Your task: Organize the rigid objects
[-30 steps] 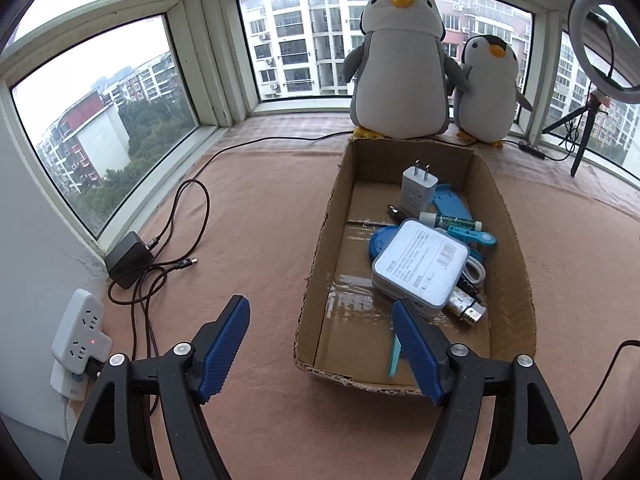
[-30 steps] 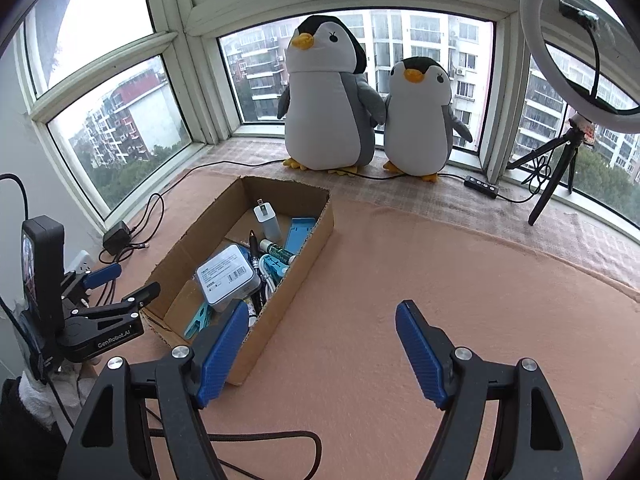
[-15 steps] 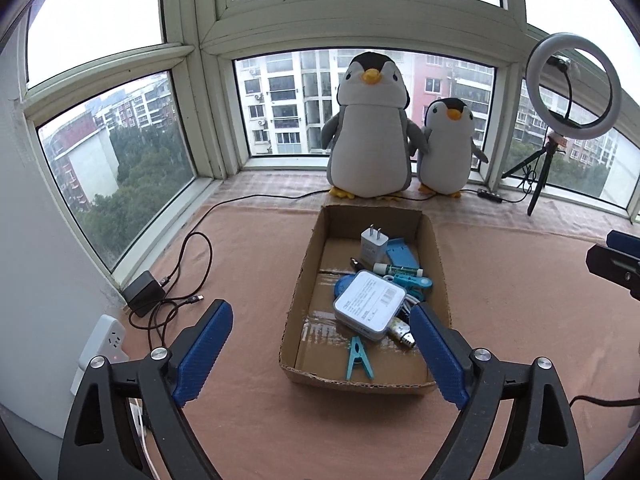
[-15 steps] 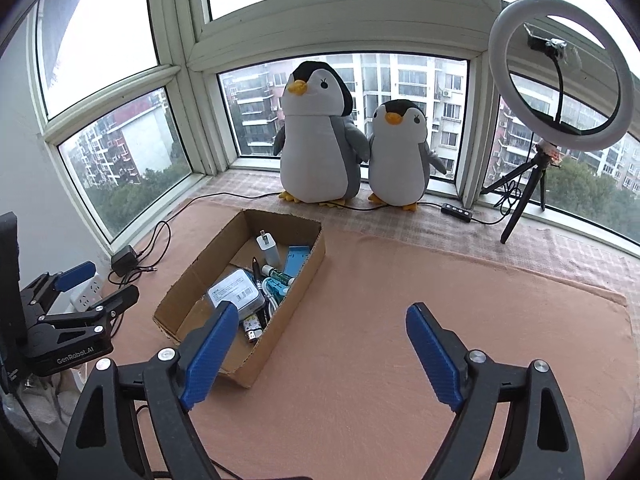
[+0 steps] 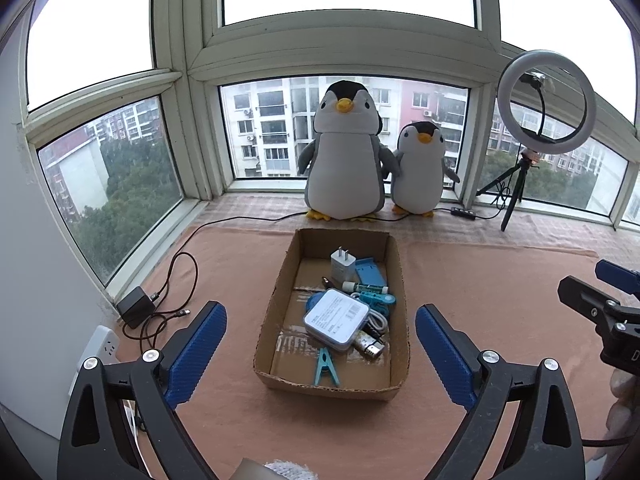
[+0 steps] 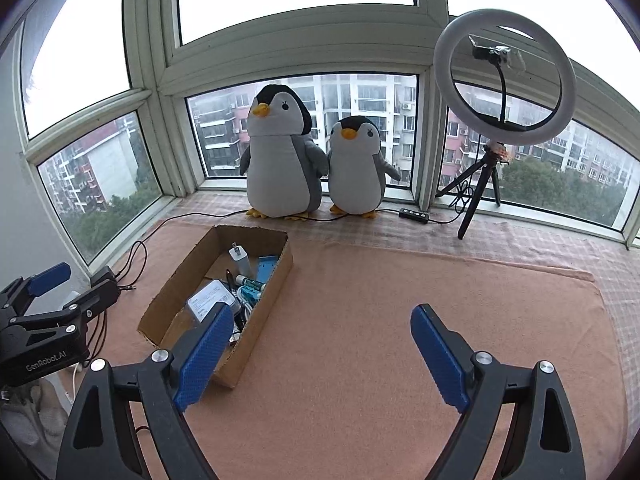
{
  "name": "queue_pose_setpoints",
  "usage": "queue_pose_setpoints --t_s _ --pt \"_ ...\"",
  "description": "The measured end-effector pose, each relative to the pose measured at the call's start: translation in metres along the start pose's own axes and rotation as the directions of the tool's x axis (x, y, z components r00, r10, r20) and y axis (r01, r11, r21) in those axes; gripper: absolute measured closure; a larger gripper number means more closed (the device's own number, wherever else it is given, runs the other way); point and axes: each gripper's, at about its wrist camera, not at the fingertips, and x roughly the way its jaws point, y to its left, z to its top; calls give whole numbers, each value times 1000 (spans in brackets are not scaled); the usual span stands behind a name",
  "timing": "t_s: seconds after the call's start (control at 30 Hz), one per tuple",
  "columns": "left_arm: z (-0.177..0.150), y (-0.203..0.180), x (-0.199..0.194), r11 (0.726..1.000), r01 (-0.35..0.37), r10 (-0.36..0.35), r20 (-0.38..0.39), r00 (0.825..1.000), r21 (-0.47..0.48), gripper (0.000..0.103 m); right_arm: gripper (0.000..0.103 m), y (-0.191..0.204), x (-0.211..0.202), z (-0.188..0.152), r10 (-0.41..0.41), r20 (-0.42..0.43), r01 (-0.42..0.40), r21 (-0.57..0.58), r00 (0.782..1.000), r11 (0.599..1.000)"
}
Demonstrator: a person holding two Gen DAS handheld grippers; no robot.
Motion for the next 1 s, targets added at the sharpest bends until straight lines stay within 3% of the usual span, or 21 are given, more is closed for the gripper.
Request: queue_pose_setpoints --t_s 1.0 --pt "-1 -11 -9 1000 17 -17 3 1000 12 4 15 -3 -4 -3 -3 -1 3 16 1000 1000"
